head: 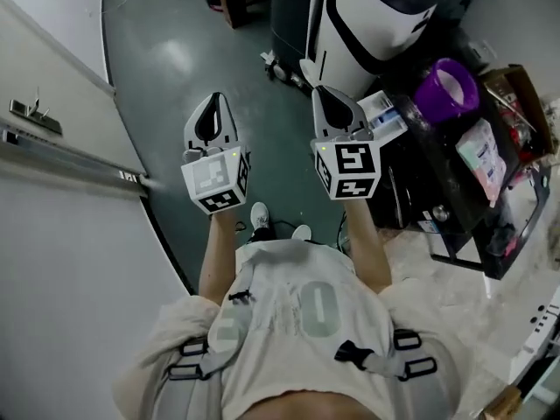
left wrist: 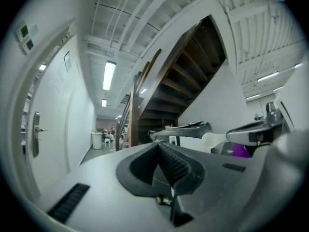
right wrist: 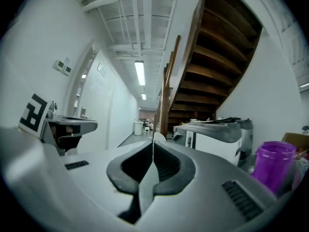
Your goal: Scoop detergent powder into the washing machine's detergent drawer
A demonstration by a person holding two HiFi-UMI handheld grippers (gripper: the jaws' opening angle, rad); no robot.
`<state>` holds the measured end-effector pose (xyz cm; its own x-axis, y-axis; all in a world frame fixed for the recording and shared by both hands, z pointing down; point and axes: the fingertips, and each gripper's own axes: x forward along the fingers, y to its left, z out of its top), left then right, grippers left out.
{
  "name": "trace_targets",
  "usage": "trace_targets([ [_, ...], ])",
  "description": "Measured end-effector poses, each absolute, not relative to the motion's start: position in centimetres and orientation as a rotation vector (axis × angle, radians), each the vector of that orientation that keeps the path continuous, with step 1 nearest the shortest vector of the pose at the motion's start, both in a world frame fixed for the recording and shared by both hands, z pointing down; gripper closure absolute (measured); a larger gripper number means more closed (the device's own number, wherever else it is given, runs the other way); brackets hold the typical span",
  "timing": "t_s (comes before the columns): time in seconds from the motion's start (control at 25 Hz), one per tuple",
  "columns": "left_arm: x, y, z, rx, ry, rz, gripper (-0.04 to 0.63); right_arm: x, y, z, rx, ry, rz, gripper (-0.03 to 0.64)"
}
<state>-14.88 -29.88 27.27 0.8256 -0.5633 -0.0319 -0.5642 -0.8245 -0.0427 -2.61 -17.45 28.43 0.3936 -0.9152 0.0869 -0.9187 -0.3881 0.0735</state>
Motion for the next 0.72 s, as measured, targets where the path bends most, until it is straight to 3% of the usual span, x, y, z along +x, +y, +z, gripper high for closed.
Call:
trace_targets([
  [0.72,1.8,-9.8,26.7,-3.1,0.181,0.061,0.575,7.5,7.5,27.4,2.904,-0.987,0.023,0.606],
])
